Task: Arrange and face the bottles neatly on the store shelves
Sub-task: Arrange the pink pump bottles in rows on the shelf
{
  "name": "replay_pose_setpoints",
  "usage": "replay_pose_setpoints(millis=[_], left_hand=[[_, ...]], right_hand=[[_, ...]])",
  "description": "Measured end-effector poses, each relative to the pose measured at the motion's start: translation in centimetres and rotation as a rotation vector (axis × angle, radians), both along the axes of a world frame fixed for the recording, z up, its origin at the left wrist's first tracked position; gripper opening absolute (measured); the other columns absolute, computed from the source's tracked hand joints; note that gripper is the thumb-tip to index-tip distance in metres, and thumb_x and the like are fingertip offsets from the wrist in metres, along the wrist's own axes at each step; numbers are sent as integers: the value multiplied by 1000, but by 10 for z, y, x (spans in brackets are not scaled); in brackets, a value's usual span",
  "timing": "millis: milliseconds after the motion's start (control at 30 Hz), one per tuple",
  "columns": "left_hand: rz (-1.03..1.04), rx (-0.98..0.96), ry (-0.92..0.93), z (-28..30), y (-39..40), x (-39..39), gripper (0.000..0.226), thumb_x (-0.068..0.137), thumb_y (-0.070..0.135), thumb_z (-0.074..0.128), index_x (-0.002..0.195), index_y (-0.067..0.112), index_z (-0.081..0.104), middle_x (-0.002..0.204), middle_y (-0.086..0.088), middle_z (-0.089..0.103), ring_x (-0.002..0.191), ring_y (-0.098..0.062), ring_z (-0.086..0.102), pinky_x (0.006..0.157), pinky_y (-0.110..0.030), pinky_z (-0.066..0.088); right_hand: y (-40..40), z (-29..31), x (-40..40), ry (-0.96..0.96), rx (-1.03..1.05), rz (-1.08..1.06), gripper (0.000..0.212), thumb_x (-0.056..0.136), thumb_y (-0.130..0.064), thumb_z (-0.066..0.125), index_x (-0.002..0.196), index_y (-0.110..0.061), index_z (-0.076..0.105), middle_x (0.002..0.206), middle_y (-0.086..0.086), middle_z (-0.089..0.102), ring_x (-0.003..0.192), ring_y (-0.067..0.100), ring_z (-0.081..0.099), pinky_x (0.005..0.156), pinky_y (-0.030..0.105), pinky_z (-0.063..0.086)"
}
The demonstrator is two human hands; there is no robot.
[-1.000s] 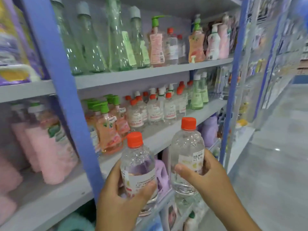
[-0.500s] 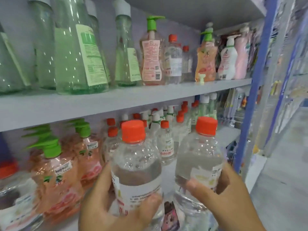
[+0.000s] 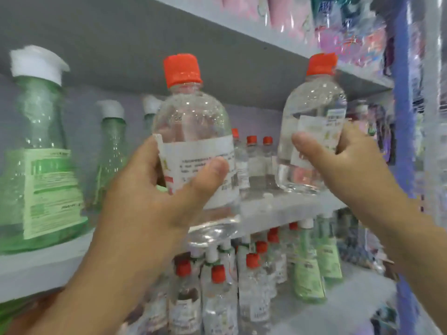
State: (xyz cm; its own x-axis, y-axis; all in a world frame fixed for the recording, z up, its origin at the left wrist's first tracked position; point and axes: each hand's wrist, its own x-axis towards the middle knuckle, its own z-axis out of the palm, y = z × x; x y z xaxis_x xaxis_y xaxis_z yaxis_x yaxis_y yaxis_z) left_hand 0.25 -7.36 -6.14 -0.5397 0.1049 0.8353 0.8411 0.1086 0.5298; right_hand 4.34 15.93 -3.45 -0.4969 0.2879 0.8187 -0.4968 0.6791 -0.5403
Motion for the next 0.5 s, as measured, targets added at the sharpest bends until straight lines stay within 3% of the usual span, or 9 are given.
replay_pose_setpoints(millis=[67,167,233,300,333,367,433,500], left_hand=[[33,-31,-27,12,25,-11,54,60,83,69,103,51,64,91,28,74,79,6,70,66,-22,48],[100,-59,-127,31,65,-35,64,62,84,69,111,43,64,97,19,76,85,-3,73,77,-36,57],[183,-86,-152,39,94,-49,63,63,81,69,111,41,65,98,18,76,90,-6,73,87,-42,58],[271,-107,-183,47,123,-56,53,71,74,72,107,36,65,96,15,75,90,-8,71,85,-38,58],[319,-133,-207,49,136,-60,46,75,70,73,102,34,65,93,15,73,87,-7,70,78,-33,56],[345,-153,-232,52,148,-59,40,78,66,74,96,32,64,90,16,71,82,-4,67,70,-27,51],[372,-193,-293,54,168,-62,34,80,60,76,85,30,60,85,17,67,74,-1,61,59,-23,43],[399,-229,-354,54,183,-68,33,80,55,79,82,29,60,83,13,67,72,-4,61,57,-23,43]], right_hand=[[41,9,-34,-64,-1,-11,36,77,-66,72,96,-37,64,80,-38,67,73,-15,64,55,4,43],[94,6,-86,-181,95,-23,34,81,-64,71,100,-37,66,82,-35,69,77,-13,65,64,16,48],[118,-2,-117,-316,166,-23,55,80,-71,68,122,-36,60,111,-25,70,100,-1,66,80,26,49],[132,-8,-138,-397,201,-10,90,82,-73,64,154,-28,33,158,0,40,138,20,47,106,34,42],[137,-10,-146,-405,227,-2,94,87,-70,62,159,-23,24,166,5,24,147,24,34,115,36,35],[138,-12,-151,-435,295,-55,83,92,-67,55,157,-21,31,165,11,25,149,28,31,119,38,31],[139,-19,-162,-421,450,-252,65,97,-67,36,135,-18,58,146,19,49,141,36,40,115,44,36],[141,-20,-170,-412,409,-271,37,98,-50,53,114,-17,63,131,19,59,133,35,51,105,43,47]])
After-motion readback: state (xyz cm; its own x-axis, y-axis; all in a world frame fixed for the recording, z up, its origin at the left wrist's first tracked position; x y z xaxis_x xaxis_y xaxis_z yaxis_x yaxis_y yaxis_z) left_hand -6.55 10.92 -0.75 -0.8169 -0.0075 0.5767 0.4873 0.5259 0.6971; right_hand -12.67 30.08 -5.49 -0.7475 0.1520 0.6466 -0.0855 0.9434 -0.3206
